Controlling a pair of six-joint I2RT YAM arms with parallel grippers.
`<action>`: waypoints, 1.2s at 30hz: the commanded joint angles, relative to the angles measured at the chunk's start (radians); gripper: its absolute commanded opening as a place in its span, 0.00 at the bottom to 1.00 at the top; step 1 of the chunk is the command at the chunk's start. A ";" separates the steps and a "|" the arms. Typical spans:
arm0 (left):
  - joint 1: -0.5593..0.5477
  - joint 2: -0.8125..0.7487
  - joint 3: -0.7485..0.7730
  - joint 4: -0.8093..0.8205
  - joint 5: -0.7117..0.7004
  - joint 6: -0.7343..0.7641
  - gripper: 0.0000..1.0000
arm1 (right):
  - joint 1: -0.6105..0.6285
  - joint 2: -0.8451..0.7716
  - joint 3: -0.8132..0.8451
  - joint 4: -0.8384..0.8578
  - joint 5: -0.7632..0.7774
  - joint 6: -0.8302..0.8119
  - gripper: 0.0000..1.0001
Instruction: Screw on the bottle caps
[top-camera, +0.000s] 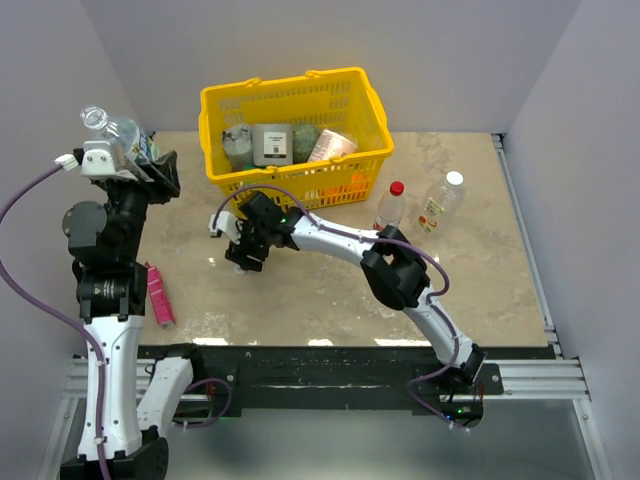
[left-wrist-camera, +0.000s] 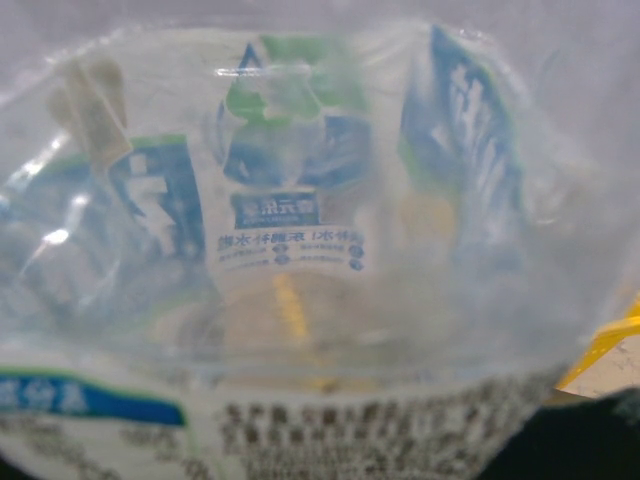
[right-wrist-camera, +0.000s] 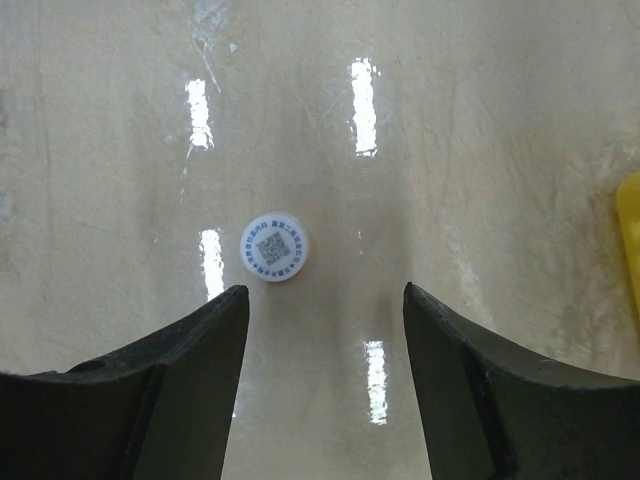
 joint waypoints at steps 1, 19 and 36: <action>0.014 -0.009 -0.008 0.006 0.038 -0.035 0.00 | 0.023 -0.015 0.041 0.029 -0.008 -0.028 0.66; 0.019 0.005 -0.036 0.017 0.079 -0.057 0.00 | 0.068 0.053 0.071 0.058 0.084 -0.032 0.61; 0.021 0.034 -0.054 0.038 0.112 -0.074 0.00 | 0.068 0.080 0.096 0.061 0.098 -0.022 0.53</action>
